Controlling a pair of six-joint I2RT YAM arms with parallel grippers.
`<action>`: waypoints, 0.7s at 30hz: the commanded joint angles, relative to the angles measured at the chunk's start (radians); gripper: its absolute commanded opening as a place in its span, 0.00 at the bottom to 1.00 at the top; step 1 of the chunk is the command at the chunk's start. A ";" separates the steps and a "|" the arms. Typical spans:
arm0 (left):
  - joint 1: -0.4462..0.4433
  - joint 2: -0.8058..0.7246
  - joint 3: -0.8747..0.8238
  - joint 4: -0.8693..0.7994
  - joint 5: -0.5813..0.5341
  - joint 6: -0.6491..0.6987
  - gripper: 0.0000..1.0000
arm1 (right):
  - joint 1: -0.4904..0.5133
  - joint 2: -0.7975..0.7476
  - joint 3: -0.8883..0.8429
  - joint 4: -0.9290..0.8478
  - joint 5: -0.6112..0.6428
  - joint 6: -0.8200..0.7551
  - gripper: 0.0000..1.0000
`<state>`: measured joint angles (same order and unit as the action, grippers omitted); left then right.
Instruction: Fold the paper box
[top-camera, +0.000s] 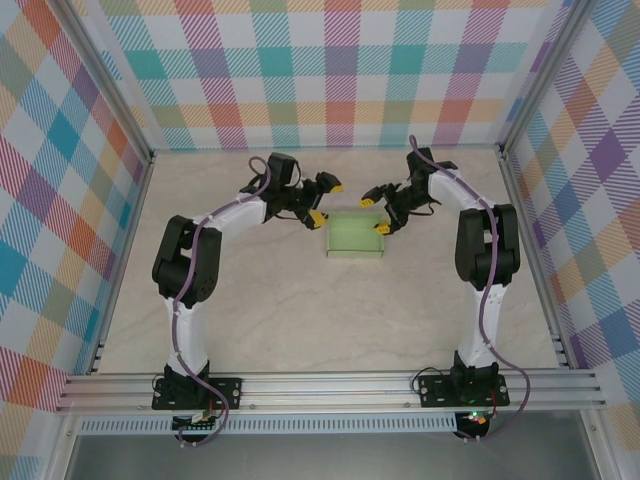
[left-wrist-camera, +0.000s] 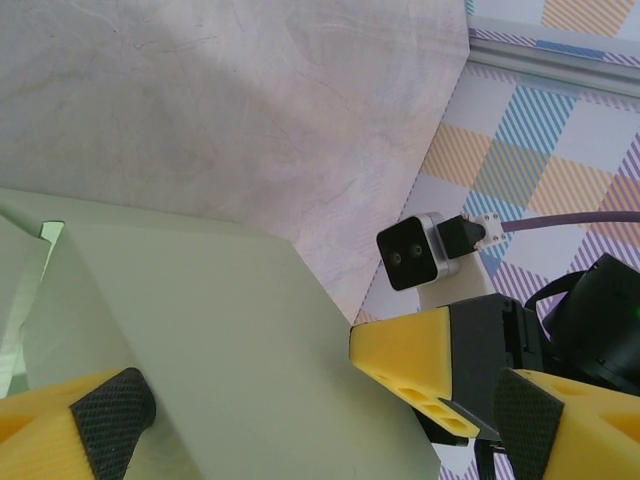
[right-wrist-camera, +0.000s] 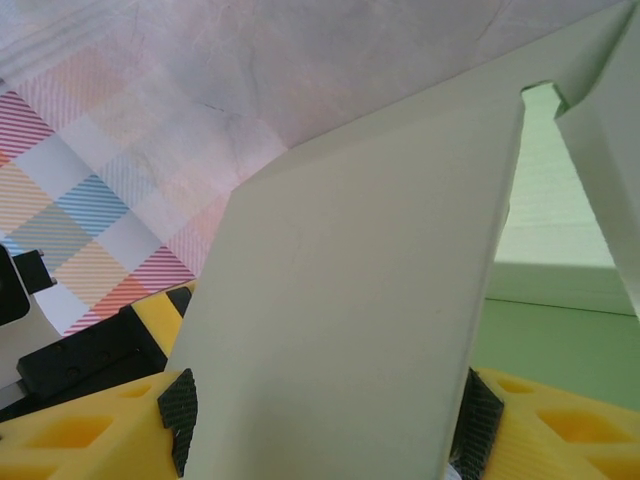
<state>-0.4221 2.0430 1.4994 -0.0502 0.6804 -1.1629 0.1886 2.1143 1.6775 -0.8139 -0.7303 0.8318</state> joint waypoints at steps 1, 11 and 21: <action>-0.081 0.001 -0.024 -0.002 0.049 -0.010 0.92 | 0.022 0.017 0.036 -0.021 -0.052 -0.062 0.69; -0.124 0.019 0.028 -0.035 0.039 -0.004 0.93 | 0.014 0.028 0.031 -0.067 -0.025 -0.141 0.70; -0.142 0.039 0.047 -0.113 0.010 0.061 0.93 | 0.008 0.045 0.042 -0.099 -0.015 -0.194 0.69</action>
<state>-0.5064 2.0560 1.5082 -0.1390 0.6155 -1.1275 0.1722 2.1330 1.6909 -0.9051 -0.7002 0.6670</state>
